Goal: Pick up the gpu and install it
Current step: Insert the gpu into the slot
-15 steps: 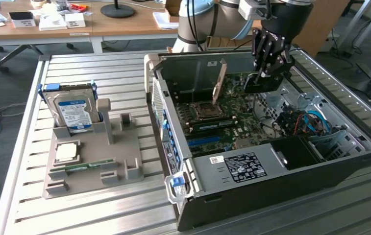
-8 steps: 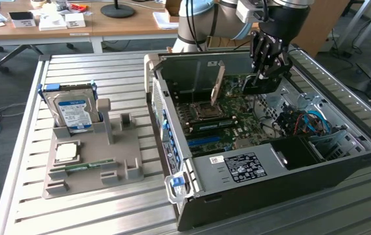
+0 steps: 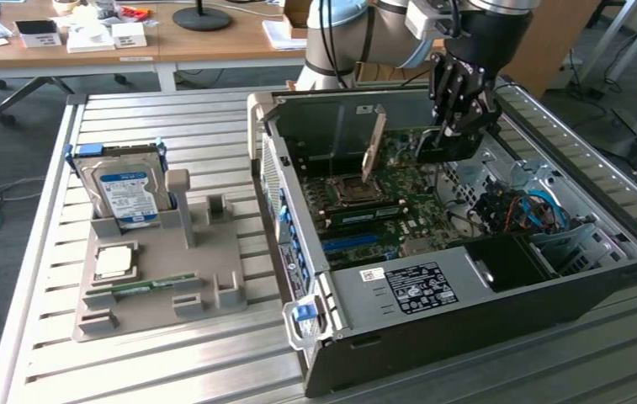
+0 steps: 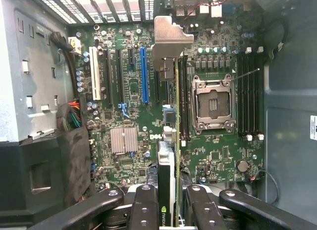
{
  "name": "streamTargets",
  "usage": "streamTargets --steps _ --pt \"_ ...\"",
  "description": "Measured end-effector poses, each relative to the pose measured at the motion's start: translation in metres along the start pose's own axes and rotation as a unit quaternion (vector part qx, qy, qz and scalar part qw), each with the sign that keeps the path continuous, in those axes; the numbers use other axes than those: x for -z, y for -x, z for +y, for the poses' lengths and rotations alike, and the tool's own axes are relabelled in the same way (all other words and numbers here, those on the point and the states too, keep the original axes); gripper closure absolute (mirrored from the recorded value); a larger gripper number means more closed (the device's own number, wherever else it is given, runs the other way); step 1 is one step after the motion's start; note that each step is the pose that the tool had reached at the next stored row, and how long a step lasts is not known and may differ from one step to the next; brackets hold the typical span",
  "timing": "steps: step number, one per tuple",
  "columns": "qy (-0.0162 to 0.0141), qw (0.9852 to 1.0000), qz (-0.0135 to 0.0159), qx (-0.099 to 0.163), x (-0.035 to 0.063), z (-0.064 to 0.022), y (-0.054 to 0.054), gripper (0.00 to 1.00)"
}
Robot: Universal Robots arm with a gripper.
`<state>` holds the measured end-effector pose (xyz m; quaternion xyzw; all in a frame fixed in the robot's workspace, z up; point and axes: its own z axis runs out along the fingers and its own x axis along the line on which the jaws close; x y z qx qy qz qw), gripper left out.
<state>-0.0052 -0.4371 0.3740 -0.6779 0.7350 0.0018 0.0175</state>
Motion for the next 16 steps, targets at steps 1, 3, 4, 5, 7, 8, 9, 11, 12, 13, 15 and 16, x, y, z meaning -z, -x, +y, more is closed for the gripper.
streamTargets --steps 1,3,4,5,7,8,9,11,12,13,15,16 --pt "0.0000 1.0000 0.0000 0.000 -0.0010 0.0002 -0.0001 0.73" --pt "0.0000 1.0000 0.0002 0.000 -0.0029 0.0007 -0.0001 0.73" --pt "0.0000 1.0000 0.0002 0.000 -0.0039 0.0010 -0.0002 0.73" --pt "0.0000 1.0000 0.0002 0.000 -0.0049 0.0013 -0.0003 0.73" --pt "0.0000 1.0000 0.0002 0.000 -0.0067 0.0019 -0.0004 0.73" --pt "0.0000 1.0000 0.0002 0.000 -0.0073 0.0022 -0.0004 0.73" --pt "0.0001 1.0000 0.0003 0.000 -0.0077 0.0024 -0.0005 0.73" --pt "0.0001 1.0000 0.0003 0.000 -0.0083 0.0029 -0.0005 0.73" --pt "0.0001 1.0000 0.0003 0.000 -0.0085 0.0031 -0.0006 0.73" --pt "0.0001 1.0000 0.0003 0.000 -0.0084 0.0031 -0.0006 0.73" --pt "0.0001 1.0000 0.0002 0.000 -0.0085 0.0032 -0.0006 0.73" --pt "0.0000 1.0000 0.0002 0.000 -0.0086 0.0032 -0.0006 0.73"
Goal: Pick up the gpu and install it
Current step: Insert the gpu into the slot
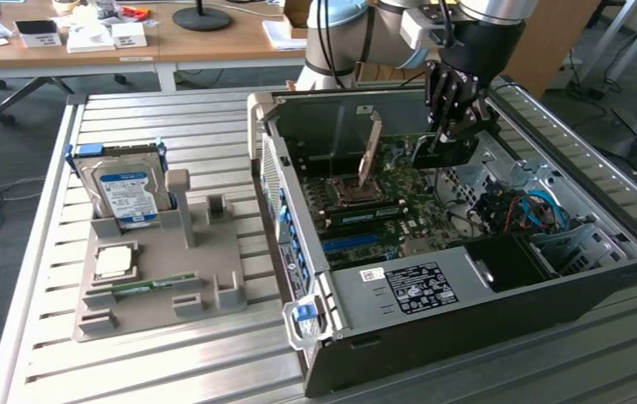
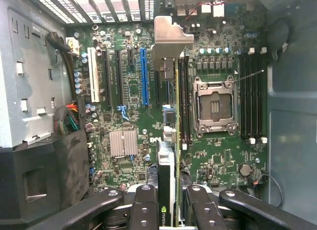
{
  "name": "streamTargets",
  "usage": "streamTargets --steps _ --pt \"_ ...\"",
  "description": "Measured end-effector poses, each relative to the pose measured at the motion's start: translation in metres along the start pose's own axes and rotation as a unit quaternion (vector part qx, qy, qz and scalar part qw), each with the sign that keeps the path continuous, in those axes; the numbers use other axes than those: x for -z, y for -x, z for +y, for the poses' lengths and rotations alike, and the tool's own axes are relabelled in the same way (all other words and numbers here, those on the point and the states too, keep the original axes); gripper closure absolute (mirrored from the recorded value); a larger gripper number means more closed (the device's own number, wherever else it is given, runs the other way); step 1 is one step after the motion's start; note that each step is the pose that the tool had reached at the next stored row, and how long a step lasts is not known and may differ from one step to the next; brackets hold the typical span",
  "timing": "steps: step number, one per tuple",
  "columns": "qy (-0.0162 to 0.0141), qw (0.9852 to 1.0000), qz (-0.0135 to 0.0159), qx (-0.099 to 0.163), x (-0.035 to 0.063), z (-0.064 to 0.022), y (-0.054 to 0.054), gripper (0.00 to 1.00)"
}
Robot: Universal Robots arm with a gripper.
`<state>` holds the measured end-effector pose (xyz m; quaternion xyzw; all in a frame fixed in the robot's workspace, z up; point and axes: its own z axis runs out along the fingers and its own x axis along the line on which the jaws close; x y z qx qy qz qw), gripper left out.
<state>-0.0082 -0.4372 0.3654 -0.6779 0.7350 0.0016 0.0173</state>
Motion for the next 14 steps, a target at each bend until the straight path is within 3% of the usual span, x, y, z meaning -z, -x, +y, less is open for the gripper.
streamTargets --steps 14 --pt "0.0000 1.0000 0.0000 0.000 -0.0041 0.0037 -0.0051 0.73"
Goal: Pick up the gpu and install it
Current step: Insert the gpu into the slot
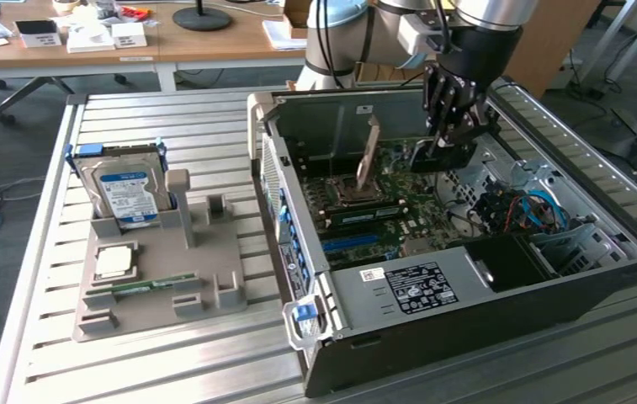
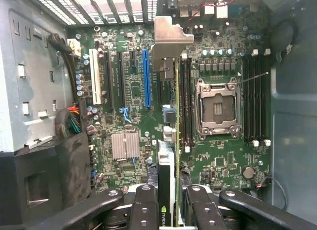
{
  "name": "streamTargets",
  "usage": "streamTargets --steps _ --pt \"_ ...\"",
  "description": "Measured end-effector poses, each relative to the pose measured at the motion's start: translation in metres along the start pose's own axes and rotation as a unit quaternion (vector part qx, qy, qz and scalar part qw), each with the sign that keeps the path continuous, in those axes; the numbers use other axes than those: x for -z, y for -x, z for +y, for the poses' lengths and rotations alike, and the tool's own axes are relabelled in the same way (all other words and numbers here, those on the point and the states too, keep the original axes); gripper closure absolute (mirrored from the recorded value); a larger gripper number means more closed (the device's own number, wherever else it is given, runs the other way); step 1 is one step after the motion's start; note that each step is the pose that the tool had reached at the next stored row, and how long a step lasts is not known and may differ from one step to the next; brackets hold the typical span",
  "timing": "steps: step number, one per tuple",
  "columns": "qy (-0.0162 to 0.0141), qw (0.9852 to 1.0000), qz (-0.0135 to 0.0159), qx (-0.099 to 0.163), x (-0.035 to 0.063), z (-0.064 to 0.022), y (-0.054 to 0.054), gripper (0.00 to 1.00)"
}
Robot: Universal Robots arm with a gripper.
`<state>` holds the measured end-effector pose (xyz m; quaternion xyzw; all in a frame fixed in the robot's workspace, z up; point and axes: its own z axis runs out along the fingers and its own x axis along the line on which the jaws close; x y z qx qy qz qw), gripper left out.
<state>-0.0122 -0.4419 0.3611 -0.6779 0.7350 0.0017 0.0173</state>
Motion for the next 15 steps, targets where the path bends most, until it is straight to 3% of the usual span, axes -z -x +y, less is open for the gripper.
streamTargets --steps 15 --pt "0.0000 1.0000 0.0003 0.000 -0.0023 0.0154 -0.012 0.73"
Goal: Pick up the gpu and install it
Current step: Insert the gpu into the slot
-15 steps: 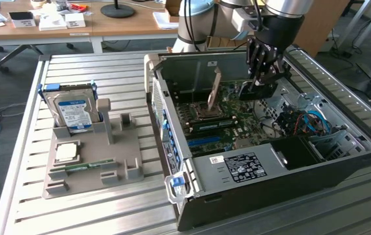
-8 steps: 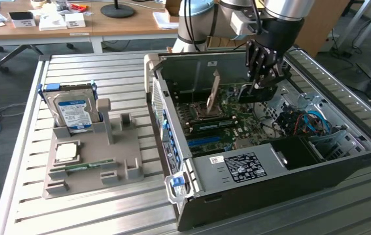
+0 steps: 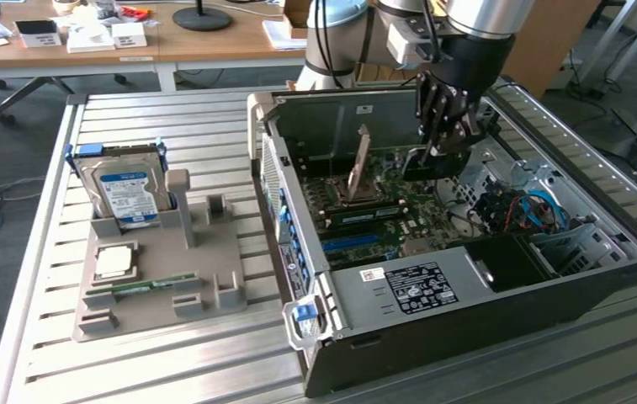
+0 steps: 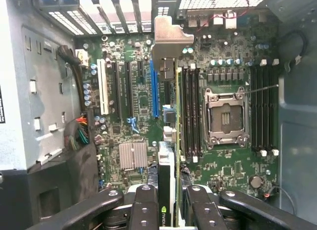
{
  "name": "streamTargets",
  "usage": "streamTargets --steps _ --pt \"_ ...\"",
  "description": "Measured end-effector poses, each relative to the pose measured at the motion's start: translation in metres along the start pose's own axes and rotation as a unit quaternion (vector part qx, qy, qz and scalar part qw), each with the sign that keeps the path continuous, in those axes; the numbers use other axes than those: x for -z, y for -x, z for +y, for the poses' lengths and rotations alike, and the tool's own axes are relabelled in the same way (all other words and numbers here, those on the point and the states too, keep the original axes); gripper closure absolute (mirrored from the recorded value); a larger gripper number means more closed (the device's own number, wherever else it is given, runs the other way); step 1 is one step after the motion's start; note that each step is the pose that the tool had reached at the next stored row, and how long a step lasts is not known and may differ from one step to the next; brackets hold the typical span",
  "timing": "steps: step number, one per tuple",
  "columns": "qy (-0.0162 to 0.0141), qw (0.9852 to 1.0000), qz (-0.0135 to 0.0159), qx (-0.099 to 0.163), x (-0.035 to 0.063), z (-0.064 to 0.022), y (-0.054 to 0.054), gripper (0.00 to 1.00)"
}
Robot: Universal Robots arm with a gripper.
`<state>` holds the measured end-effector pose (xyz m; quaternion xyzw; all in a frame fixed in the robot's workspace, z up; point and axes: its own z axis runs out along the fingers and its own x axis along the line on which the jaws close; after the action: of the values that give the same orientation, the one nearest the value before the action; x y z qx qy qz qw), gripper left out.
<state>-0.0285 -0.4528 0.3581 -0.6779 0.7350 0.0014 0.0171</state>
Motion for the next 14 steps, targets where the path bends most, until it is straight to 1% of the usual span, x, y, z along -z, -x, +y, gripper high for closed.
streamTargets --steps 3,10,14 --pt "-0.0001 1.0000 0.0001 -0.001 -0.0013 0.0003 -0.0020 0.73" --pt "-0.0001 1.0000 0.0003 -0.005 -0.0034 0.0028 -0.0024 0.73" --pt "-0.0002 1.0000 0.0002 -0.005 -0.0035 0.0029 -0.0024 0.73"
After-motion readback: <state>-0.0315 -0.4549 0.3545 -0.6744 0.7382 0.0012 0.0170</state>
